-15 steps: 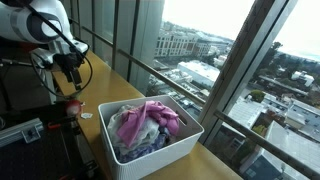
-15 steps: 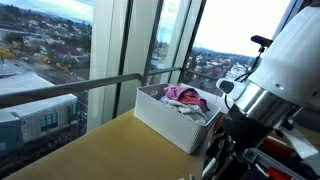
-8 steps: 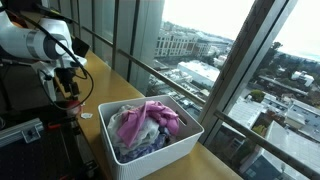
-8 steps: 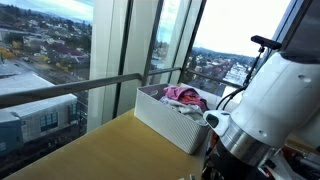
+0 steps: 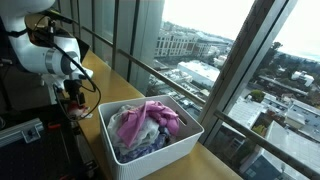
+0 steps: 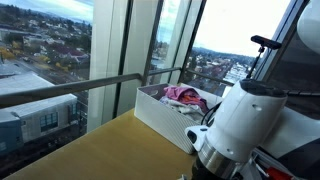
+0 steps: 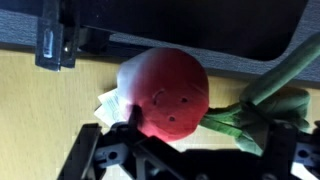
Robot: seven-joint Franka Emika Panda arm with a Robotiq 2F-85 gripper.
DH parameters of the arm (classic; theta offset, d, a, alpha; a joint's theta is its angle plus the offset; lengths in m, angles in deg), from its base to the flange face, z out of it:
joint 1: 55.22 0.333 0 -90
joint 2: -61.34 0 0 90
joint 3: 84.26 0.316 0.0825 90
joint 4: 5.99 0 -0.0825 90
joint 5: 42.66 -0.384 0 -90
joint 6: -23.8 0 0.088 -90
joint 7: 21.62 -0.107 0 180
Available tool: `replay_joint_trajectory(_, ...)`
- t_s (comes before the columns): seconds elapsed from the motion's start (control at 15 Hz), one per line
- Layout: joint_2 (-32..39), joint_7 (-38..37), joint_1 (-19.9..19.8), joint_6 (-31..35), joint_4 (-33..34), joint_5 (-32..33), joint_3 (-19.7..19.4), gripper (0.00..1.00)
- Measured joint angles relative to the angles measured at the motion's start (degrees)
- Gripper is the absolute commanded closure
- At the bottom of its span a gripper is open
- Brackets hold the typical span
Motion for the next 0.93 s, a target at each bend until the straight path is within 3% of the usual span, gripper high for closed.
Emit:
replay_joint_trajectory(0.13,2.3,0.0,0.2,1.1,1.1,1.8,-2.2,0.00)
replay_joint_trajectory(0.2,3.3,0.0,0.3,1.7,1.5,2.4,-3.1,0.25)
replay_joint_trajectory(0.27,4.2,0.0,0.3,2.0,2.0,2.7,-3.9,0.26)
replay_joint_trajectory(0.67,5.9,0.1,-0.2,2.8,4.5,2.6,-4.8,0.72)
replay_joint_trajectory(0.93,4.6,2.1,-4.0,2.7,4.7,0.8,-2.0,0.98)
